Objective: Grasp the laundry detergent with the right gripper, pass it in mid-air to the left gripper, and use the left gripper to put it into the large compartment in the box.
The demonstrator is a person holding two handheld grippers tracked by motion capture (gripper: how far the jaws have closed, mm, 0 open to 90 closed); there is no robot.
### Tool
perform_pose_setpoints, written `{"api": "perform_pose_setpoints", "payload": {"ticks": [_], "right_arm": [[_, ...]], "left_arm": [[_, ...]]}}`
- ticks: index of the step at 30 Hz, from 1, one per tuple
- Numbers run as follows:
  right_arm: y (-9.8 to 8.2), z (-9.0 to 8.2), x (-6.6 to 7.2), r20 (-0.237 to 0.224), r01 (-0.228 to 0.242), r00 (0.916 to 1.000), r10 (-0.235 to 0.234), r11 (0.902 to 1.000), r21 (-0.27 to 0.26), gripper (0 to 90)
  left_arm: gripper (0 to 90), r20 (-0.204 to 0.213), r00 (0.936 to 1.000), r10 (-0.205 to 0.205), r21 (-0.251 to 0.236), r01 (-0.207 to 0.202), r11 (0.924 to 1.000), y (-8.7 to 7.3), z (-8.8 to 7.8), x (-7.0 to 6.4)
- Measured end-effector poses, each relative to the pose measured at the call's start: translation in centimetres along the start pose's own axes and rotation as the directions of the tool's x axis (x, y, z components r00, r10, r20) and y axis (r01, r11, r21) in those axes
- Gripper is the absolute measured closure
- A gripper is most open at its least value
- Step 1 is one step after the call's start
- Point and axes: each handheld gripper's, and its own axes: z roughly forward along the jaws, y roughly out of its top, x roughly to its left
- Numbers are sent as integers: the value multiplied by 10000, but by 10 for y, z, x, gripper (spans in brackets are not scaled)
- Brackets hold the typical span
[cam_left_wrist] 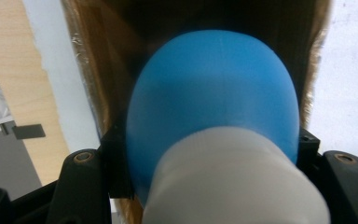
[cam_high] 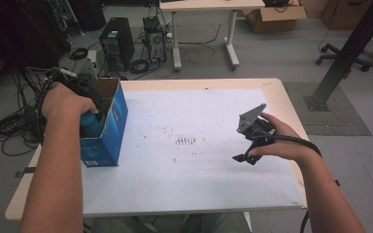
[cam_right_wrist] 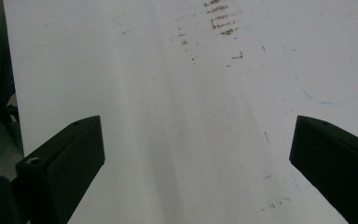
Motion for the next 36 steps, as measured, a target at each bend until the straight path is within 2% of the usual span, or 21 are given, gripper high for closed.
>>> {"api": "perform_pose_setpoints", "payload": {"ticks": [5, 18, 36], "right_arm": [[-1, 3, 0, -49, -21, 10000, 22, 10000, 40, 32], [-1, 4, -1, -82, -18, 10000, 18, 10000, 82, 32], [-5, 1, 0, -45, -81, 10000, 81, 10000, 17, 33]], "left_arm": [[380, -98, 9999, 35, 76, -34, 10000, 2, 10, 0], [380, -7, 10000, -60, 75, 60, 10000, 5, 26, 3], [377, 62, 10000, -69, -203, 71, 9998, 3, 28, 5]]}}
